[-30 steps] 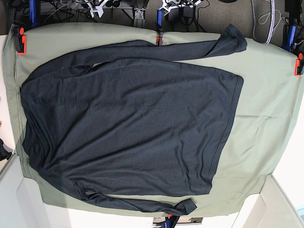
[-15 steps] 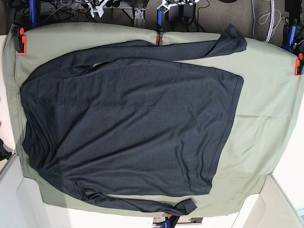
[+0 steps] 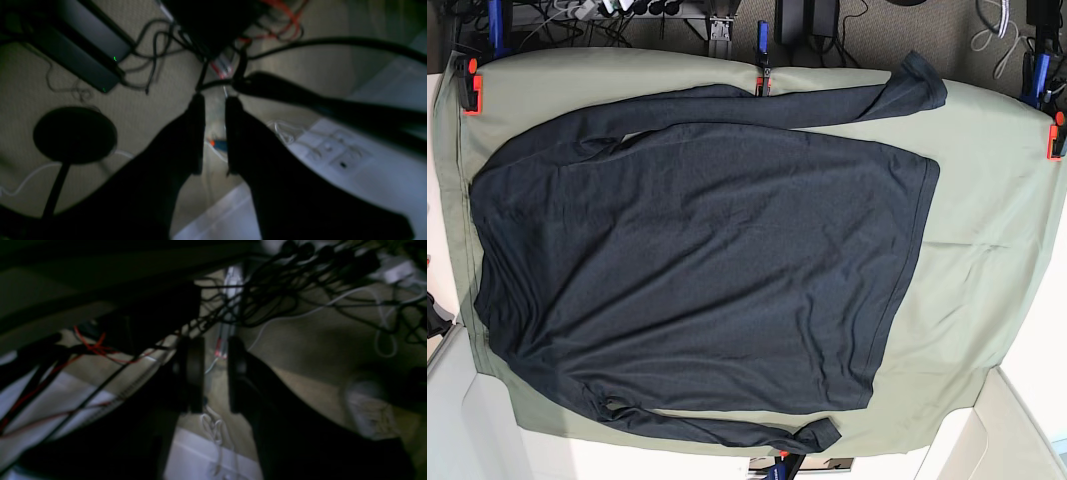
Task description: Fold the T-shirt properly
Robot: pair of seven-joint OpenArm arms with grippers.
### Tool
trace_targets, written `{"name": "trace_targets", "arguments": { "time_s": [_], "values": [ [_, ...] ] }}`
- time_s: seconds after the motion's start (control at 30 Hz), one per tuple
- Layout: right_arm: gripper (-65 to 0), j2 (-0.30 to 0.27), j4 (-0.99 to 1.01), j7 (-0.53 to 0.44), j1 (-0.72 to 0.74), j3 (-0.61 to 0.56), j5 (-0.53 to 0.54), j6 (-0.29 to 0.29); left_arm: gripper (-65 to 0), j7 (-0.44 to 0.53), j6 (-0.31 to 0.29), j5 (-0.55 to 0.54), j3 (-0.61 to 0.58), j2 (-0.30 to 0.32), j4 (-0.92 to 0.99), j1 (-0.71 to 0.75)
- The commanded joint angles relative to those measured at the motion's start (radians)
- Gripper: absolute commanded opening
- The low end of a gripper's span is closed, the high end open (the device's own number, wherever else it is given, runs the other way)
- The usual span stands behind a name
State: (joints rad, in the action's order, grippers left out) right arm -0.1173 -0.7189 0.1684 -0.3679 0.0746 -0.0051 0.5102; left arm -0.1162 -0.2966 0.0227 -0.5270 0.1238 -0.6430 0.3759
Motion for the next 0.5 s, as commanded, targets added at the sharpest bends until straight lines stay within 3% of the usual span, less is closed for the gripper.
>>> {"name": "trace_targets", "arguments": {
  "time_s": [0.0,0.1,0.3,0.47],
  "values": [
    [-52.2,-0.019,-0.044,-0.008,-0.037,0.002,0.029,0.013,-53.6,0.003,-0.006,-0.01,0.014,0.015,-0.048,0.03],
    [-52.2,-0.053,-0.161,-0.008,-0.127,0.002,0.1,0.014,-53.5,-0.001,-0.026,-0.028,0.082,0.043,-0.19,0.111],
    [-52.2,-0.104,-0.423,-0.008,-0.303,0.002,0.13,0.014,-53.4,-0.005,-0.193,-0.039,0.269,0.06,-0.468,0.275],
    [-52.1,-0.144,-0.664,-0.008,-0.427,0.006,0.13,0.01,-52.1,-0.071,-0.323,-0.103,0.415,0.06,-0.684,0.386]
  ]
}}
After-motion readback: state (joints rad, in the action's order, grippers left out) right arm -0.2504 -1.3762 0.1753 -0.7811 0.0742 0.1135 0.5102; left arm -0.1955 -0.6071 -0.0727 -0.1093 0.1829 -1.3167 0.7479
